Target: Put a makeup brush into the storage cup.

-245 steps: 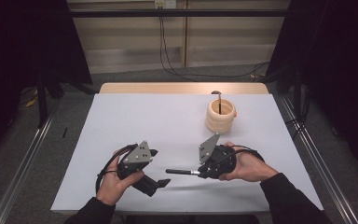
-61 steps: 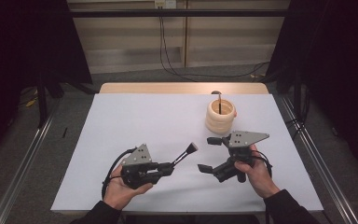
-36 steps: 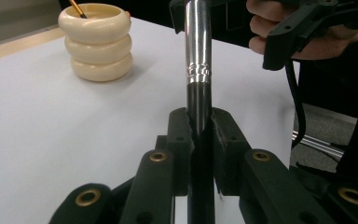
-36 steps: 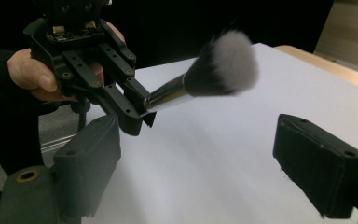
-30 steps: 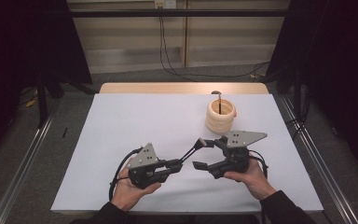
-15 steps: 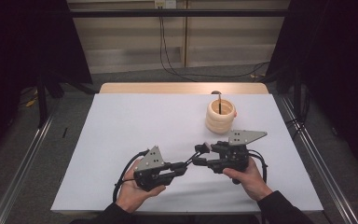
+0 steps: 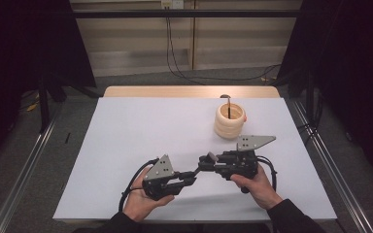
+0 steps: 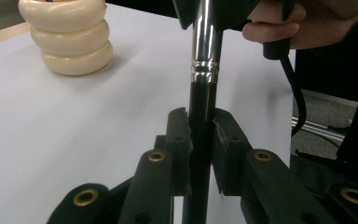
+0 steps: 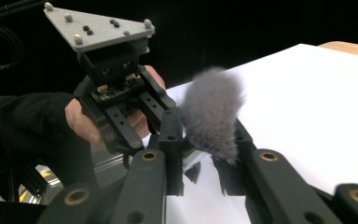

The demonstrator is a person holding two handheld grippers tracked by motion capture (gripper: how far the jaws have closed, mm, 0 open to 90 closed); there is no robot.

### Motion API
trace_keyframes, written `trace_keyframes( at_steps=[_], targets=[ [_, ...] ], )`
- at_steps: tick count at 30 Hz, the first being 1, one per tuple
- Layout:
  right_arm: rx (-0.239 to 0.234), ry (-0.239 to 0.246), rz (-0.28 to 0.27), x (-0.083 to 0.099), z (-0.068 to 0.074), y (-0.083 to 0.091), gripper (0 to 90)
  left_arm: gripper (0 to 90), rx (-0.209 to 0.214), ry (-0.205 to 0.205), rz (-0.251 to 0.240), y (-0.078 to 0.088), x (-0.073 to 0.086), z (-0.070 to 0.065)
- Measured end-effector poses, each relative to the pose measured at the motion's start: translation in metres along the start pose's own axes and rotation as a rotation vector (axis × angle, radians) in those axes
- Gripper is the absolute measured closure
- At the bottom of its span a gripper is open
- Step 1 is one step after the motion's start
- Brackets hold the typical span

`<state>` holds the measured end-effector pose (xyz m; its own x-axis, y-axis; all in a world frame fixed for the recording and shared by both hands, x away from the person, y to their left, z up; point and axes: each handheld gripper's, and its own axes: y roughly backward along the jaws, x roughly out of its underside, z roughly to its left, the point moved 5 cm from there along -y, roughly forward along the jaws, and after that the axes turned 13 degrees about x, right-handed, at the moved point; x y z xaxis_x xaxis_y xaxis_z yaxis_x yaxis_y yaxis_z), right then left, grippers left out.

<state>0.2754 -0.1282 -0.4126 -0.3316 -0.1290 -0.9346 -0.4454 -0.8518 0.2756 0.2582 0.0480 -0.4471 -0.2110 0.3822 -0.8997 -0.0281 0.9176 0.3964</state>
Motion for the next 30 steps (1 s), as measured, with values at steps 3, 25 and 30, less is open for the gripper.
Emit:
trace_keyframes(
  at_steps=[3,25,30],
  targets=[
    [0.002,0.012,0.001,-0.003,0.003,0.001,76.7,78.1,-0.004,-0.001,-0.017,0.0,0.0,0.0],
    [0.042,0.02,-0.008,-0.008,0.002,0.004,78.1,38.5,-0.08,0.055,-0.103,0.005,-0.001,0.009],
    [0.062,0.026,-0.007,-0.009,0.0,0.005,78.1,21.2,-0.088,0.049,-0.115,0.008,-0.002,0.011]
  ],
)
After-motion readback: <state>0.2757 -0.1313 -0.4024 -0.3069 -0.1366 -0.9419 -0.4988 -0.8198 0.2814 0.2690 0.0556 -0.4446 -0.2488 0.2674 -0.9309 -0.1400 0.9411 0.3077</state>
